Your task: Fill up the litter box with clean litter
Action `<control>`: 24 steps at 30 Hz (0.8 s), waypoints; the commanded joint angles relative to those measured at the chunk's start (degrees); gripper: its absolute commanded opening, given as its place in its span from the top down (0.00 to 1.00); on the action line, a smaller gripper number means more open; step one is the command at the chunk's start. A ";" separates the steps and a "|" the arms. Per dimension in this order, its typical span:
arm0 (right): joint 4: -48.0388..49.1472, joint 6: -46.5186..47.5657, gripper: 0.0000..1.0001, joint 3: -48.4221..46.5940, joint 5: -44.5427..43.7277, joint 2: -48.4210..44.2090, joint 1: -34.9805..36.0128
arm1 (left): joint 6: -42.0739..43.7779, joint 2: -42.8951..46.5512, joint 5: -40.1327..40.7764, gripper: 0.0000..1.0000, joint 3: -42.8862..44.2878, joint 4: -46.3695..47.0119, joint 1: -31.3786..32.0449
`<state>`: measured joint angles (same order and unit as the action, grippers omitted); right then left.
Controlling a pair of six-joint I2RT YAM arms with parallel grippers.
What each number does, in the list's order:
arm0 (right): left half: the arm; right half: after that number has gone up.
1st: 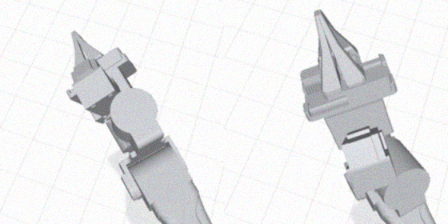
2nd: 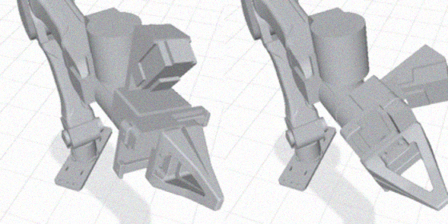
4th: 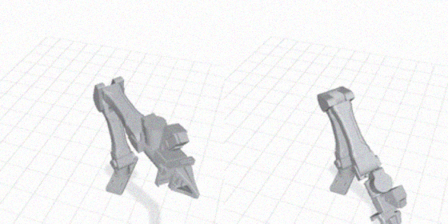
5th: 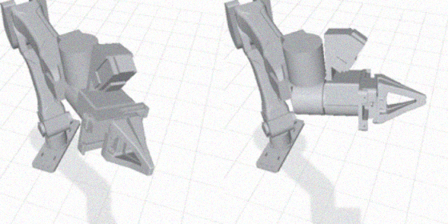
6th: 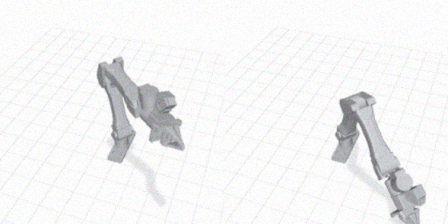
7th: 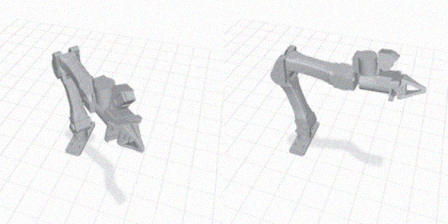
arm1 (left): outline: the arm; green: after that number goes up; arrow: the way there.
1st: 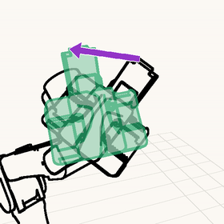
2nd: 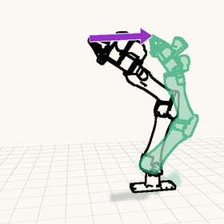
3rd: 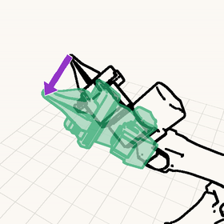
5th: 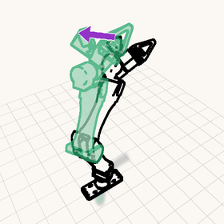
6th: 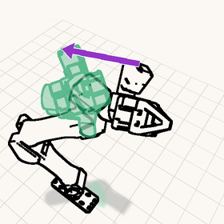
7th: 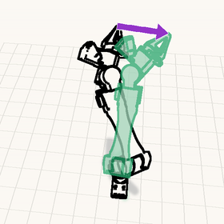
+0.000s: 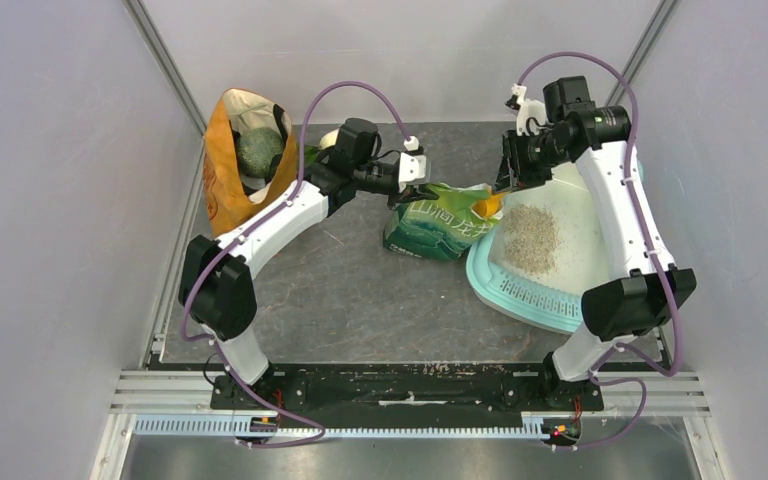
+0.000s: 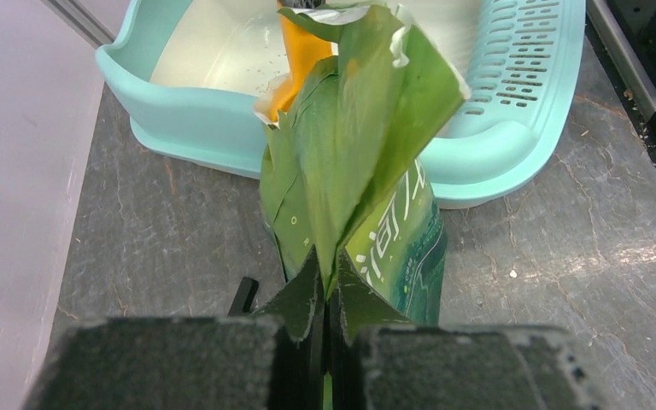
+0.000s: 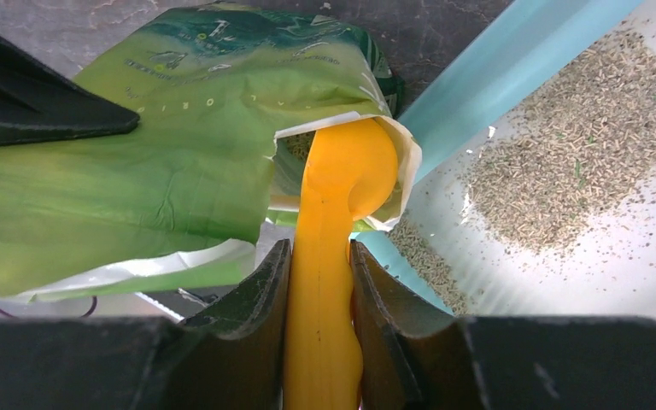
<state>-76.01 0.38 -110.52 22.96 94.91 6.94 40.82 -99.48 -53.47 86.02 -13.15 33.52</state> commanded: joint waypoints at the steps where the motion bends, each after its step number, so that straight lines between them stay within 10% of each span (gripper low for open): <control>1: 2.57 -2.03 1.00 1.39 -7.59 1.84 2.33 | 2.69 4.56 -3.12 0.98 1.94 5.76 0.15; 15: 12.70 -8.30 1.00 12.11 -16.94 6.60 12.38 | 3.54 5.23 -2.79 0.98 0.41 6.71 0.15; 24: 24.25 -9.46 1.00 23.67 -1.18 6.37 11.89 | 2.69 5.13 -2.56 0.98 -1.71 7.87 0.14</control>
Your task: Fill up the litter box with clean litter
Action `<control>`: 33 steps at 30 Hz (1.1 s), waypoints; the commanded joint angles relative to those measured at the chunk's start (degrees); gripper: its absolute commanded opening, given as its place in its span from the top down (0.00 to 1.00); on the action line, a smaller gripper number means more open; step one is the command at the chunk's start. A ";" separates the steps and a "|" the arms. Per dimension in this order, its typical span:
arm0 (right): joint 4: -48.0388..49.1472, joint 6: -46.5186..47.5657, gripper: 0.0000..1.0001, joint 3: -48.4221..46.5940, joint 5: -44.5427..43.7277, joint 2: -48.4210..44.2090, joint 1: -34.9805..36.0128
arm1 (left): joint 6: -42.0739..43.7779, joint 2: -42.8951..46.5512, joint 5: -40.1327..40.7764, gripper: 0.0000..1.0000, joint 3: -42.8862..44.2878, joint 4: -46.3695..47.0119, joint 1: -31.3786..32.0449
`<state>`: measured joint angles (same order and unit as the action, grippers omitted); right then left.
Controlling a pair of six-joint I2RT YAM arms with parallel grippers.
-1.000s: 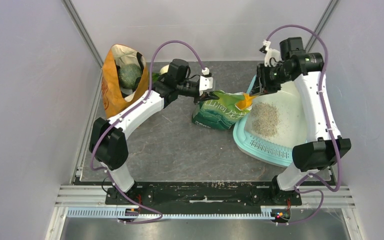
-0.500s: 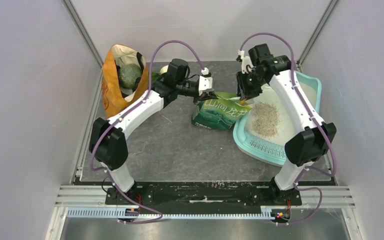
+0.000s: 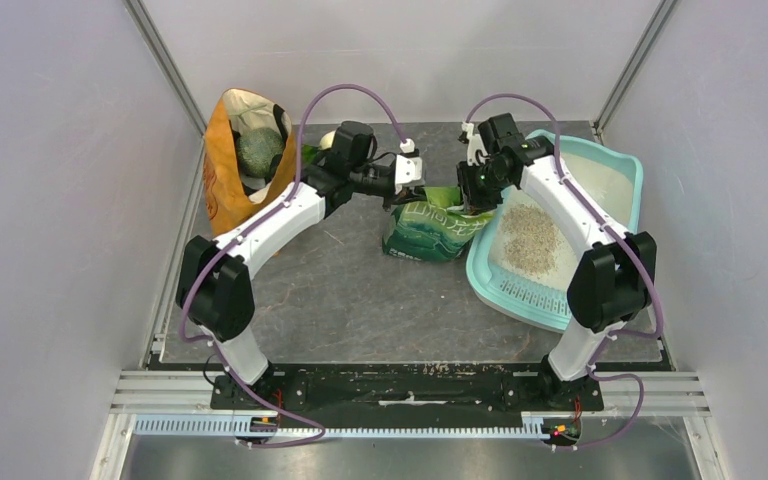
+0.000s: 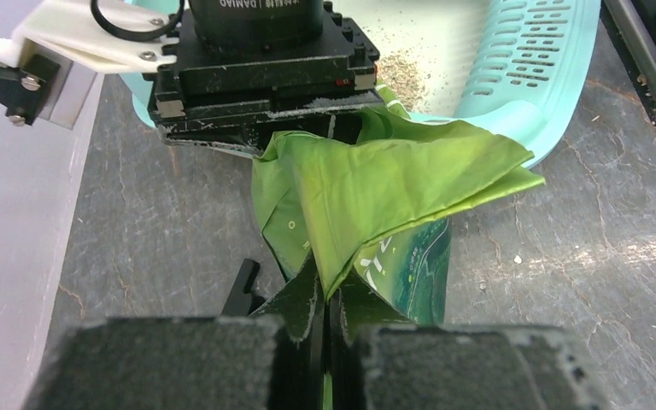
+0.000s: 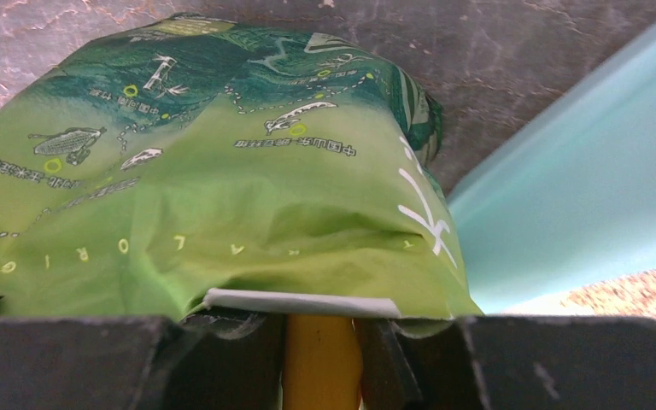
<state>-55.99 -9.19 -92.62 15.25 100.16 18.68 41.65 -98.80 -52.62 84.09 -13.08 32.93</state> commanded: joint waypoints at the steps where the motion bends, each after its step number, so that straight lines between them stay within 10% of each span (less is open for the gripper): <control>1: 5.66 -0.18 1.00 6.99 8.51 0.82 -0.47 | 1.87 4.46 -3.37 0.98 -0.06 7.81 0.75; 18: 32.67 -12.70 1.00 20.18 38.97 -3.82 -9.37 | 0.15 2.45 -3.20 0.98 -1.31 8.53 0.79; 33: 43.82 -29.33 1.00 30.49 49.06 -18.80 -18.03 | -10.99 -1.16 -2.93 0.98 3.70 12.75 -0.41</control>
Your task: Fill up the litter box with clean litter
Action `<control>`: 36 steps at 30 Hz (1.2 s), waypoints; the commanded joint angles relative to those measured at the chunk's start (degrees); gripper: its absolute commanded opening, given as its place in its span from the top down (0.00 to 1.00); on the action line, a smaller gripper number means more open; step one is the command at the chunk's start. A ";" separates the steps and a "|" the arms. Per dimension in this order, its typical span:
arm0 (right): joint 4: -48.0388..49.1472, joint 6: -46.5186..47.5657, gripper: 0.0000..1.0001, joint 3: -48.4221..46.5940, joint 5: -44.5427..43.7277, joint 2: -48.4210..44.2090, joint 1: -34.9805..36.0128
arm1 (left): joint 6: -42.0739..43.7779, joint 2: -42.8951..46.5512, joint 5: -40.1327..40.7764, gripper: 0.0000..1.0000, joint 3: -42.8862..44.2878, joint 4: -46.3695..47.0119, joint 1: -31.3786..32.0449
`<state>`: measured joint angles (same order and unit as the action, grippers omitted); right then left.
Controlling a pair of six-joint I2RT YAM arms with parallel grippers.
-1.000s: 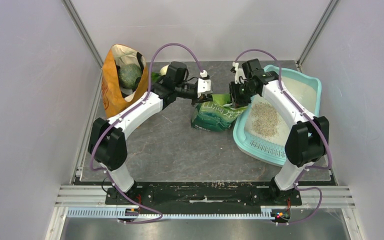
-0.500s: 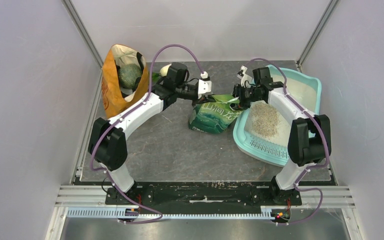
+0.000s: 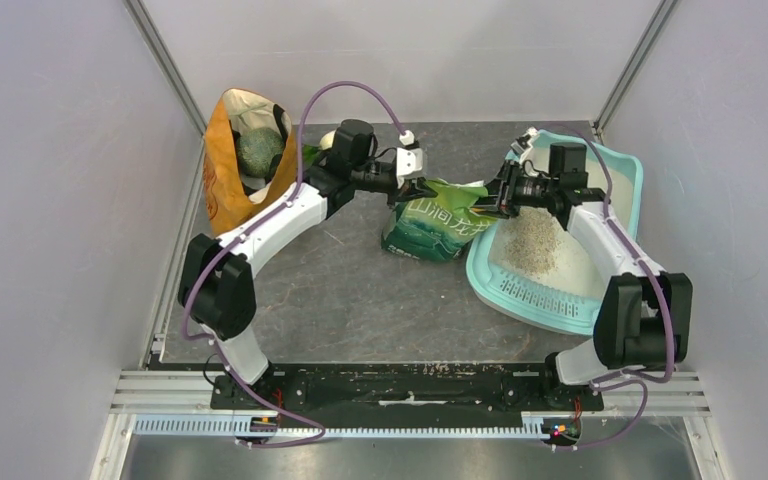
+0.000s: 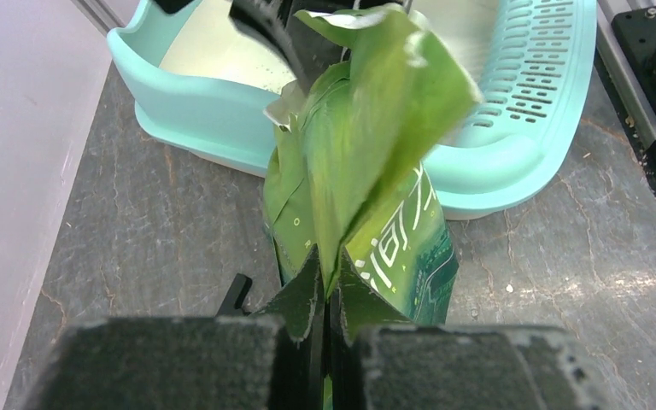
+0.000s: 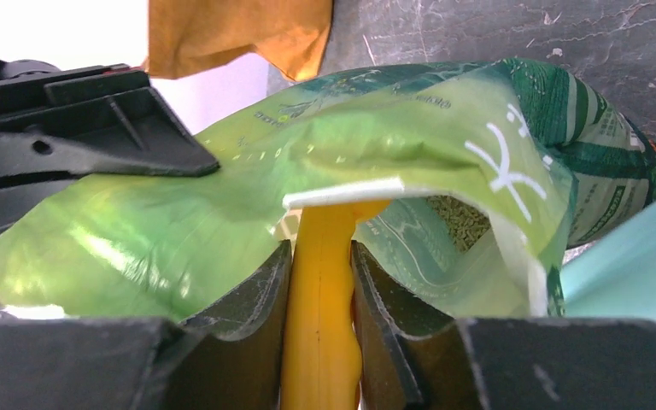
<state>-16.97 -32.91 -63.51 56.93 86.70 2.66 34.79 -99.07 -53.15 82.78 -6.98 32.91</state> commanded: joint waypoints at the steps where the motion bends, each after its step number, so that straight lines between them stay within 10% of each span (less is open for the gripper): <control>1: 4.54 -5.75 1.00 1.97 7.75 -6.02 -2.29 | -4.78 -1.27 -2.41 0.98 5.63 6.71 -0.52; 36: -7.89 -1.48 1.00 9.79 16.48 -19.03 -32.52 | -11.41 -7.37 -3.28 0.98 13.00 9.44 -0.74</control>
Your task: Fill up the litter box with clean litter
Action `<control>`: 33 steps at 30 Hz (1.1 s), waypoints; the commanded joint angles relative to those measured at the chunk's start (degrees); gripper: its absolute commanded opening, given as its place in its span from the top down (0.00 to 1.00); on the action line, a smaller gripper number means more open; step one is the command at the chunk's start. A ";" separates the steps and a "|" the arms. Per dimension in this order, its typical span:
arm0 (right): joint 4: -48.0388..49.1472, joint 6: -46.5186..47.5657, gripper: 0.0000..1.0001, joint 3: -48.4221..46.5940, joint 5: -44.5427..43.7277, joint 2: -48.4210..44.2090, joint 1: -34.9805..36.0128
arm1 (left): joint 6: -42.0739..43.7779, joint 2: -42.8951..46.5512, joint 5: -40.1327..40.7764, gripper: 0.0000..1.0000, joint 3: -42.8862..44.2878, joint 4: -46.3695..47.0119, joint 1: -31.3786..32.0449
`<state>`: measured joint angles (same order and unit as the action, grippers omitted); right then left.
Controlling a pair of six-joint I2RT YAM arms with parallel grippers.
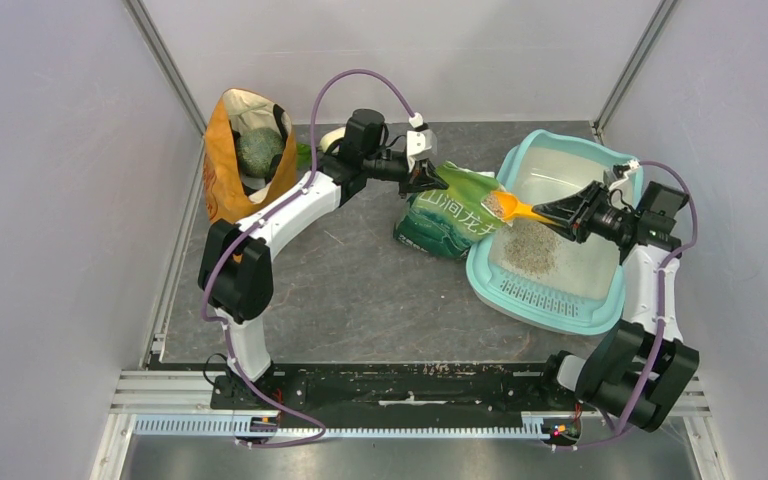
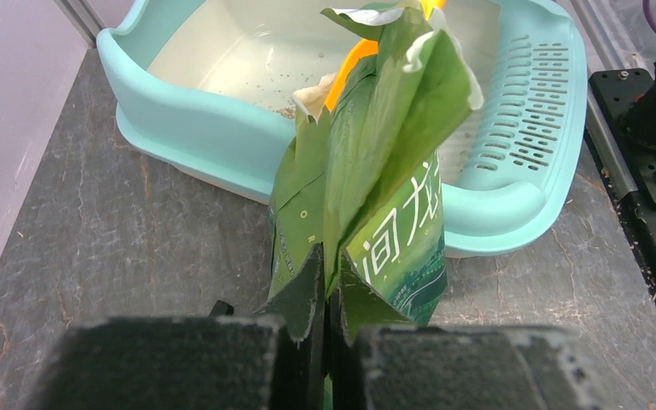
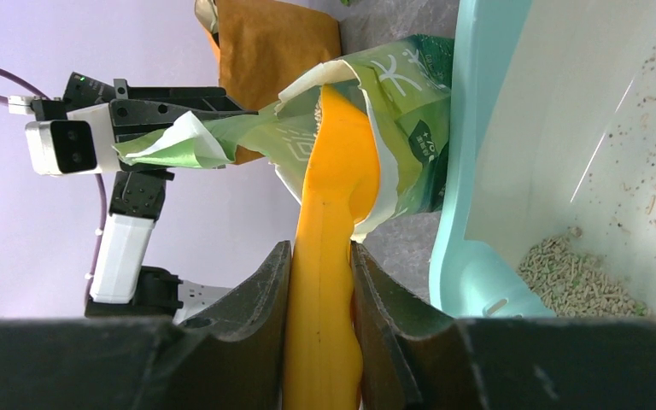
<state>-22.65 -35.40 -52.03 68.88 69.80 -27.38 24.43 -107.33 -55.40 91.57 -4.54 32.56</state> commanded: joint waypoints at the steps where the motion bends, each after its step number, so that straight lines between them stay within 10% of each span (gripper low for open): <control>1: -3.07 1.54 1.00 -1.96 4.91 -2.27 -3.17 | -1.04 0.82 -1.03 0.98 4.18 7.00 -0.39; 33: -42.98 34.42 1.00 -14.26 10.99 3.64 -26.73 | -0.52 0.48 -1.01 0.98 4.87 6.32 -0.30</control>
<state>-59.70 -7.05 -62.92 77.89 73.17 -51.62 24.45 -108.20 -55.44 92.31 -4.51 32.27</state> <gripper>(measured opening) 0.343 0.025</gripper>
